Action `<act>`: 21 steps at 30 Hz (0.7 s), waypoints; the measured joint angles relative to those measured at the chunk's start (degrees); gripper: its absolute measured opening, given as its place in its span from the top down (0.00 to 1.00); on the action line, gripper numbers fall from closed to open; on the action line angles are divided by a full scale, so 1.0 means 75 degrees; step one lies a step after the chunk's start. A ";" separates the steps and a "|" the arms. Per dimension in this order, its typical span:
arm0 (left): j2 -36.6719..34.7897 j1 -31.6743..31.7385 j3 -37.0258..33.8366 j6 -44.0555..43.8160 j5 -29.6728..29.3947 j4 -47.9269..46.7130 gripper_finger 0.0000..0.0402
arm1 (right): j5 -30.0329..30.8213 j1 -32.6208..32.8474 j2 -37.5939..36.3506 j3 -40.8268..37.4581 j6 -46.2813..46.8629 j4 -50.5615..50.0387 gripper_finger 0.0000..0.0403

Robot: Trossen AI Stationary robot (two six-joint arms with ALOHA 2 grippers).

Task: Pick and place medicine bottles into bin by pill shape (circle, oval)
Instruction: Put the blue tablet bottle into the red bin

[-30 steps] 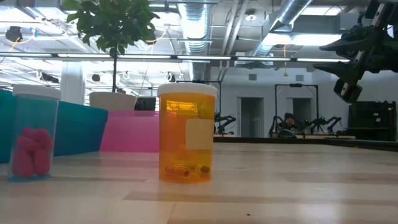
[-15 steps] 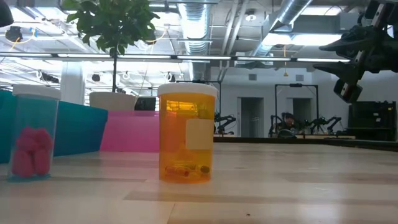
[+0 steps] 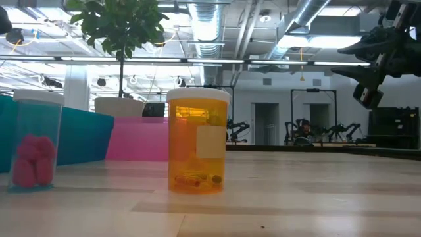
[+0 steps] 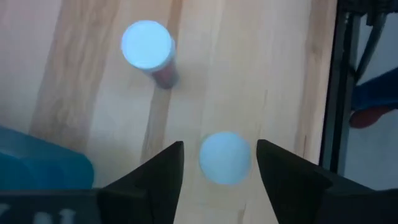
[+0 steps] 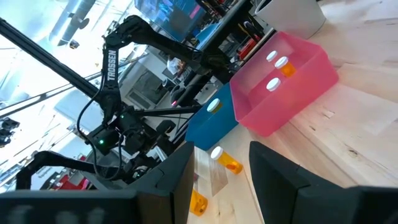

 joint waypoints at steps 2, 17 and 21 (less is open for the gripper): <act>0.0046 0.0051 0.0005 0.0097 0.0104 0.0111 0.53 | 0.0000 -0.0002 0.0000 0.0003 -0.0002 0.0000 0.59; 0.0067 0.0122 0.0032 0.0023 0.0318 0.0156 0.76 | 0.0000 -0.0002 0.0000 0.0000 -0.0005 -0.0004 0.59; 0.0064 0.0122 0.0174 -0.0353 0.0309 0.0121 0.73 | -0.0003 -0.0002 0.0000 0.0003 -0.0002 -0.0003 0.59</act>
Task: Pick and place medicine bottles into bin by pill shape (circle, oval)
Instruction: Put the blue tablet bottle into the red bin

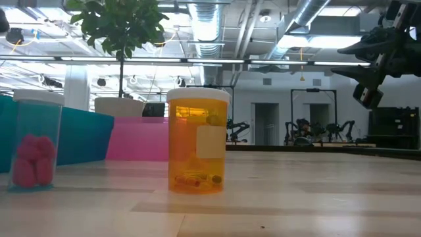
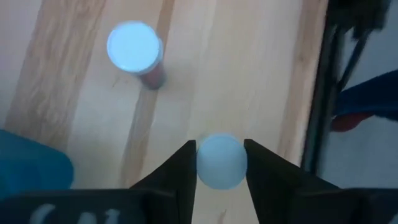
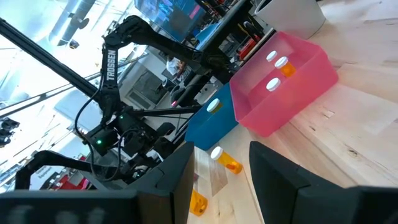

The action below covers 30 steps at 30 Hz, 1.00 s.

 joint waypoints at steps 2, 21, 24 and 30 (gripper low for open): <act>-0.0027 0.0001 0.0264 -0.0211 -0.0072 -0.0256 0.71 | 0.0000 0.0000 0.0000 -0.0003 -0.0001 0.0000 0.59; -0.1054 0.3424 0.2768 0.1785 -0.2092 -0.4913 0.70 | 0.0000 0.0000 0.0002 -0.0001 -0.0061 0.0027 0.59; -0.1064 0.4265 0.2551 0.2518 -0.2238 -0.4696 0.70 | -0.0003 0.0000 0.0003 0.0000 -0.0064 0.0026 0.59; -0.1212 0.5340 0.0959 0.3992 -0.1463 -0.2663 0.70 | -0.0006 0.0000 0.0003 -0.0003 -0.0067 0.0015 0.59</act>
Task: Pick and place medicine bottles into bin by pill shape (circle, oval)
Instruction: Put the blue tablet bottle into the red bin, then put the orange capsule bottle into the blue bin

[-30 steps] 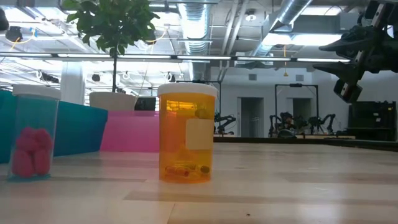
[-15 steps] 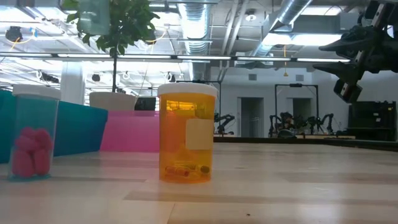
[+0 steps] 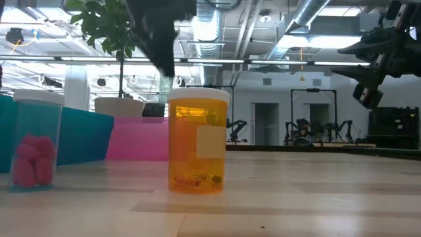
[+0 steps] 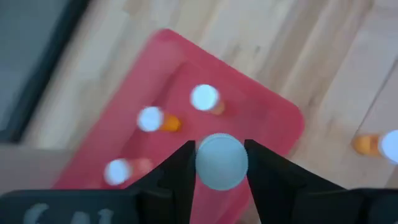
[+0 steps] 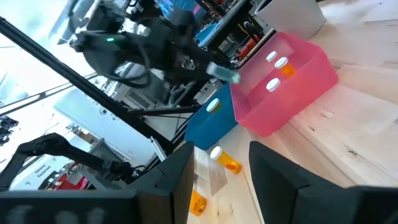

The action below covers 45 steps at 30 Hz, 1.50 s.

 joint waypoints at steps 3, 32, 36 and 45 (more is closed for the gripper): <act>-0.0076 0.0455 -0.0768 0.0307 0.0604 0.0713 0.70 | -0.0002 0.0000 -0.0001 0.0001 -0.0002 -0.0010 0.59; -0.0152 0.1759 -0.2687 0.1361 0.1757 0.3223 0.66 | -0.0020 0.0000 0.0000 0.0000 -0.0134 -0.0009 0.59; -0.0152 0.1759 -0.2689 0.1306 0.1686 0.3223 0.60 | -0.0028 0.0002 0.0000 0.0001 -0.0130 -0.0008 0.59; -0.0151 0.1759 -0.2567 0.1266 0.1744 0.3042 0.49 | -0.0032 0.0002 0.0000 0.0001 -0.0125 -0.0009 0.59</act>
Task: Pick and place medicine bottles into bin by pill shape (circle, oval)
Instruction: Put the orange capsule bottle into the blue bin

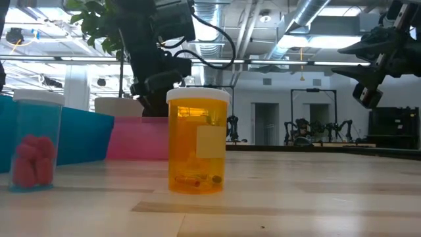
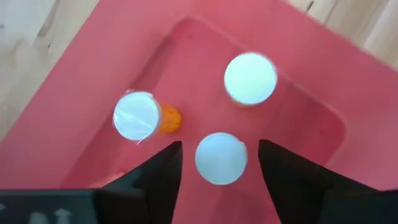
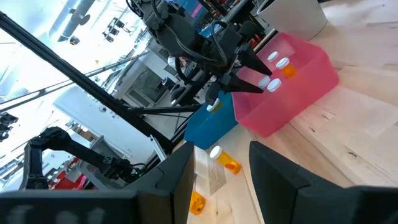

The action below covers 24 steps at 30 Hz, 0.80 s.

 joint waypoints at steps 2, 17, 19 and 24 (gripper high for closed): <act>-0.0062 0.0000 0.0094 0.0002 0.0013 -0.0082 0.45 | 0.0000 0.0001 0.0000 0.0000 0.0000 0.0000 0.59; -0.1908 -0.0945 0.0937 -0.0212 0.0913 0.0507 0.32 | -0.0003 0.0004 -0.0003 0.0001 0.0015 0.0038 0.59; -0.1905 -0.1363 0.1037 0.0062 0.0890 0.1026 0.33 | -0.0003 0.0004 -0.0001 0.0000 0.0015 0.0038 0.59; -0.1381 -0.2202 0.1131 0.0760 0.0223 0.1791 0.31 | -0.0003 0.0004 -0.0003 0.0002 0.0012 0.0038 0.59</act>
